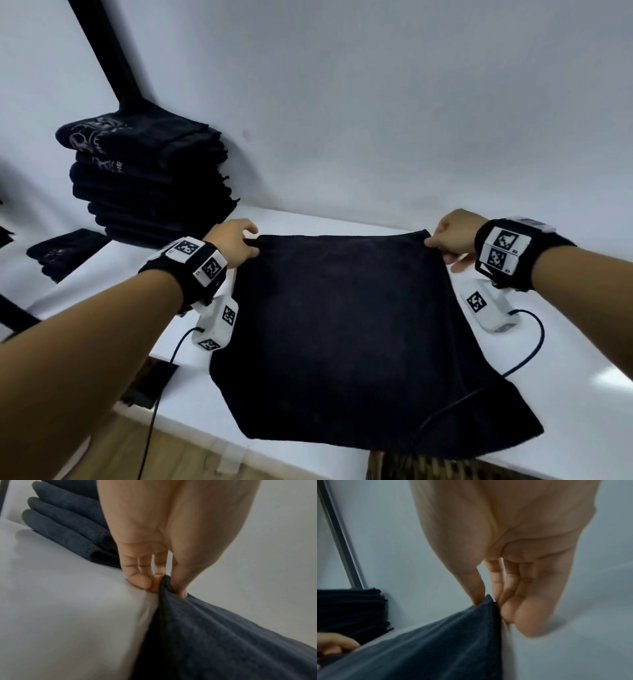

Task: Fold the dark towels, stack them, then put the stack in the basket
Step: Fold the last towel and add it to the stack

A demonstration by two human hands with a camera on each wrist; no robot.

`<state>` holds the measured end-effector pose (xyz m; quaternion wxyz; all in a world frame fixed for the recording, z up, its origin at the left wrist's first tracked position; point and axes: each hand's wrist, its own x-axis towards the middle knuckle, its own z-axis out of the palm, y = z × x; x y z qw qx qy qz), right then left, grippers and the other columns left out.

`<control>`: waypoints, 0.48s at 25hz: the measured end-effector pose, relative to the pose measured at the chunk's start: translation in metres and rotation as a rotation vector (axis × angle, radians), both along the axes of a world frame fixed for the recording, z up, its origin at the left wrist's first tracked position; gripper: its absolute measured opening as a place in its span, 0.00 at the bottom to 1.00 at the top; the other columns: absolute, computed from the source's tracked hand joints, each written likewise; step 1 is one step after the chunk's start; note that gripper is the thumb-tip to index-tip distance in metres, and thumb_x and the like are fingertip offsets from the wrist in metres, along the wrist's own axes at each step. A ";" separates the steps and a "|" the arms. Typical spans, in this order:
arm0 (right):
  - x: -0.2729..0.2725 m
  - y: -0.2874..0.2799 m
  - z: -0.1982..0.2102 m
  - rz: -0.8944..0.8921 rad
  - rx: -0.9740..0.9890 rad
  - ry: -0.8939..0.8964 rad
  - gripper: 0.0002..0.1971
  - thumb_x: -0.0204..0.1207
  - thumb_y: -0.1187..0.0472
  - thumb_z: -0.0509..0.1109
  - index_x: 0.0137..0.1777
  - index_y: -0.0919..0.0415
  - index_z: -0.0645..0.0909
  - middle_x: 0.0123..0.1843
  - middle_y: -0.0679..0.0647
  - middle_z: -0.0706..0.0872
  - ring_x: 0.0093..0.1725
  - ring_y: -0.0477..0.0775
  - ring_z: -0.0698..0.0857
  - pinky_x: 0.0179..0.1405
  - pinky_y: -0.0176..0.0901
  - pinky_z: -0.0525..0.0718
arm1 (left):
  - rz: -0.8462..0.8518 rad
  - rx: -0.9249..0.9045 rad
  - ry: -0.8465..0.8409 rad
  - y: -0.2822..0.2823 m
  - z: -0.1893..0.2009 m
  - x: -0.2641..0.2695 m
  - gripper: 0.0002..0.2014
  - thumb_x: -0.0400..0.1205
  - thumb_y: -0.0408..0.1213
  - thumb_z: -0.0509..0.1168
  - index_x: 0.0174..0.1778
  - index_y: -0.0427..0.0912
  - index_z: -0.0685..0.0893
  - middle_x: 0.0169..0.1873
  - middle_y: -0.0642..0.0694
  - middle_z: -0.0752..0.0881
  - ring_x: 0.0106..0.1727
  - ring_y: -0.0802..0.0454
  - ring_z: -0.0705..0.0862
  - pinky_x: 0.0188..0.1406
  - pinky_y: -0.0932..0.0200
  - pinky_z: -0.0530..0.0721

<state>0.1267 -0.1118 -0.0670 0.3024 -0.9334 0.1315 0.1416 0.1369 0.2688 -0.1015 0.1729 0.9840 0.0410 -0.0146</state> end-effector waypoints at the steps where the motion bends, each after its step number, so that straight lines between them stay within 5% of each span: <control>1: -0.004 -0.003 0.000 -0.005 0.009 0.031 0.11 0.77 0.60 0.73 0.48 0.70 0.82 0.34 0.62 0.85 0.33 0.58 0.85 0.47 0.62 0.90 | -0.054 0.026 0.030 -0.002 -0.002 0.001 0.20 0.78 0.39 0.72 0.66 0.48 0.82 0.62 0.44 0.83 0.62 0.45 0.82 0.57 0.58 0.78; 5: -0.024 -0.001 -0.007 0.070 -0.138 0.103 0.14 0.72 0.56 0.78 0.38 0.66 0.79 0.32 0.62 0.85 0.33 0.63 0.85 0.49 0.61 0.90 | -0.135 0.154 0.063 -0.008 0.006 0.016 0.17 0.75 0.39 0.75 0.60 0.46 0.86 0.59 0.43 0.84 0.59 0.44 0.83 0.53 0.60 0.78; 9: -0.045 -0.002 -0.007 0.085 -0.345 0.016 0.22 0.73 0.46 0.75 0.44 0.69 0.85 0.39 0.64 0.91 0.41 0.65 0.91 0.49 0.55 0.90 | -0.014 0.153 -0.102 -0.001 0.027 0.022 0.22 0.74 0.41 0.76 0.62 0.41 0.82 0.60 0.37 0.83 0.59 0.38 0.82 0.56 0.51 0.81; 12: -0.088 -0.012 0.002 0.073 -0.196 0.029 0.18 0.74 0.47 0.75 0.42 0.65 0.84 0.35 0.61 0.91 0.39 0.62 0.92 0.39 0.52 0.92 | -0.044 0.000 -0.160 0.003 0.052 -0.014 0.25 0.72 0.47 0.78 0.61 0.39 0.82 0.55 0.38 0.85 0.57 0.40 0.83 0.57 0.51 0.80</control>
